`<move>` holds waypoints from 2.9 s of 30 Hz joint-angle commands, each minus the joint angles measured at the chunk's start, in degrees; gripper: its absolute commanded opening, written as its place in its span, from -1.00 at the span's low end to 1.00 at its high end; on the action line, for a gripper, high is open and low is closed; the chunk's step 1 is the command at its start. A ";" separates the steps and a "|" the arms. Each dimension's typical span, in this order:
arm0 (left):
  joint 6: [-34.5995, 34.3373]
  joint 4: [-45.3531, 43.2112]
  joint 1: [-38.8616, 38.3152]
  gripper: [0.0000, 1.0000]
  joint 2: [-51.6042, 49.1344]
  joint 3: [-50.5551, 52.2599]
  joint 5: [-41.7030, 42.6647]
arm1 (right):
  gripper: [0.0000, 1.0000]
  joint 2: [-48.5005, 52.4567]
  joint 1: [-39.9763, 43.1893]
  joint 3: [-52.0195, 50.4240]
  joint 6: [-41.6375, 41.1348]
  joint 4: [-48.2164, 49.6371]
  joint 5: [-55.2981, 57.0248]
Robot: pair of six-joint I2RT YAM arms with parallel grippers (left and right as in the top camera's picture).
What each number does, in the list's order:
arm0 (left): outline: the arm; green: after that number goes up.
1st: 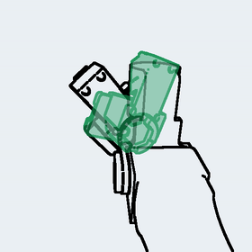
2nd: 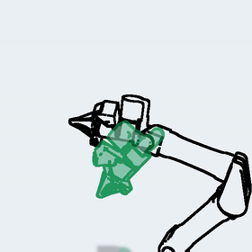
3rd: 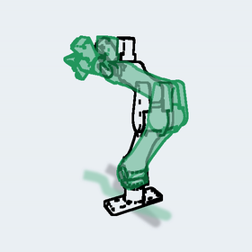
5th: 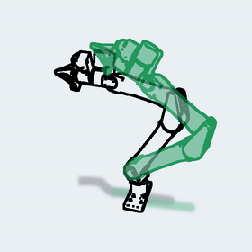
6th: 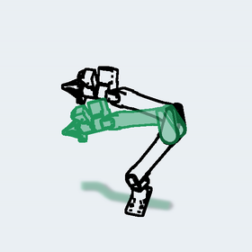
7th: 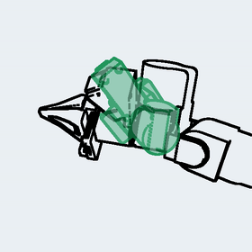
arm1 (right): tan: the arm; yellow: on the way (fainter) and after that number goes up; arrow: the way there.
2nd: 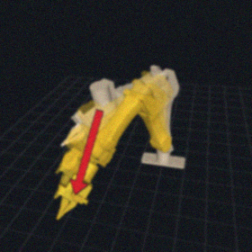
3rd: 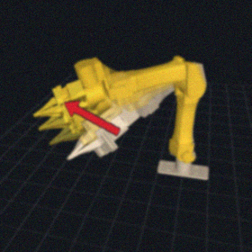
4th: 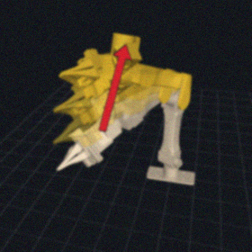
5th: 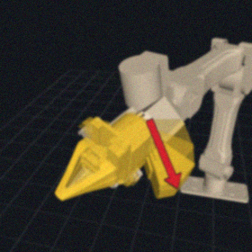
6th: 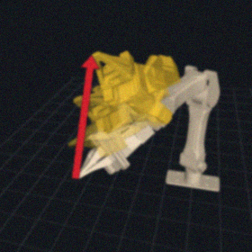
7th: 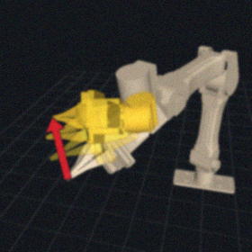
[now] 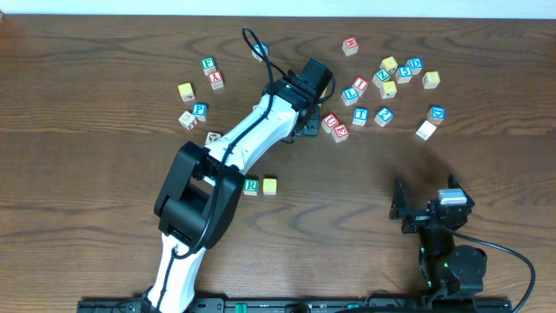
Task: Spell out ROBOT
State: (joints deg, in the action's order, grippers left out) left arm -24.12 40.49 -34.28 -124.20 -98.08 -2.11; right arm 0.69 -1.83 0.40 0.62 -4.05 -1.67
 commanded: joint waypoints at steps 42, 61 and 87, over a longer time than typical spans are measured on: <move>0.98 -8.07 3.65 0.11 -4.72 -1.38 -1.31 | 0.99 -0.31 0.28 -0.09 -0.37 -0.22 0.04; 1.01 -9.18 3.72 0.11 -6.69 -1.16 0.00 | 0.99 -0.31 0.28 -0.09 -0.37 -0.22 0.04; 1.01 -9.97 3.72 -0.38 -6.69 -1.16 -0.02 | 0.99 -0.31 0.28 -0.09 -0.37 -0.22 0.04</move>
State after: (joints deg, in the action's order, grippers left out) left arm -23.53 30.55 -30.59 -130.37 -98.08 -1.83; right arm 0.69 -1.83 0.40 0.62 -4.03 -1.67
